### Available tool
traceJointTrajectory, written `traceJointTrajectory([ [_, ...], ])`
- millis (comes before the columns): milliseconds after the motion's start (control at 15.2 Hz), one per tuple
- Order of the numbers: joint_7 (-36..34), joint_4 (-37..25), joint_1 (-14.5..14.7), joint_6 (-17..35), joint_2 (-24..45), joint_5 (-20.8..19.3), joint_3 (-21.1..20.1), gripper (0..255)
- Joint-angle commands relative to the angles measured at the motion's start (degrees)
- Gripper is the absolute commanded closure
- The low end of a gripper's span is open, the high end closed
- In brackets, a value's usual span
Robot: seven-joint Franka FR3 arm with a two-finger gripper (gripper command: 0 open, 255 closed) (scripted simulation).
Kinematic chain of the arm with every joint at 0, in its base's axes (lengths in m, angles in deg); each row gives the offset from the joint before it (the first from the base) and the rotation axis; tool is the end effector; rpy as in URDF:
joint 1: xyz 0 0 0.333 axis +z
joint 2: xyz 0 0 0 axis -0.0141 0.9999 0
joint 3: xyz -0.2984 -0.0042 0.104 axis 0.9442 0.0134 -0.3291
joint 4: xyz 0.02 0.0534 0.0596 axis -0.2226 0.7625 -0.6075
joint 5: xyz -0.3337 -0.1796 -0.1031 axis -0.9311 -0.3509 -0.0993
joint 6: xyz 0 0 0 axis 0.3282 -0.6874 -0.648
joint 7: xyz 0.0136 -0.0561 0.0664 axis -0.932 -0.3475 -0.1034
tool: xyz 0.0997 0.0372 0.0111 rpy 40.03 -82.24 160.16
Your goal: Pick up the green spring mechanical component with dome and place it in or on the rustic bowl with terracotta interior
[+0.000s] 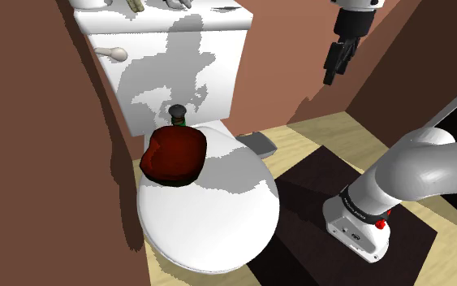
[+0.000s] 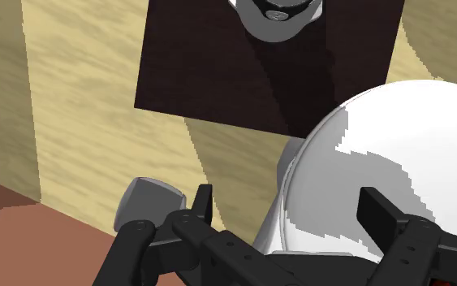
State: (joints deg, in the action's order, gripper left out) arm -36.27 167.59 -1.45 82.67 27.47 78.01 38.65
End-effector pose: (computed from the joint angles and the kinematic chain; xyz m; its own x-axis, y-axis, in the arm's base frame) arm 0.2994 0.0054 0.5641 0.9716 0.1662 -0.1687 0.1675 -0.9858 -0.0067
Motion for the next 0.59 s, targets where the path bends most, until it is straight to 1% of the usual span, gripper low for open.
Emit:
traceJointTrajectory([
  [0,0.0,0.0,0.0,0.0,0.0,0.0,0.0,0],
  [528,-6.3,-0.7,2.4,12.7,10.7,4.3,-6.3,0],
])
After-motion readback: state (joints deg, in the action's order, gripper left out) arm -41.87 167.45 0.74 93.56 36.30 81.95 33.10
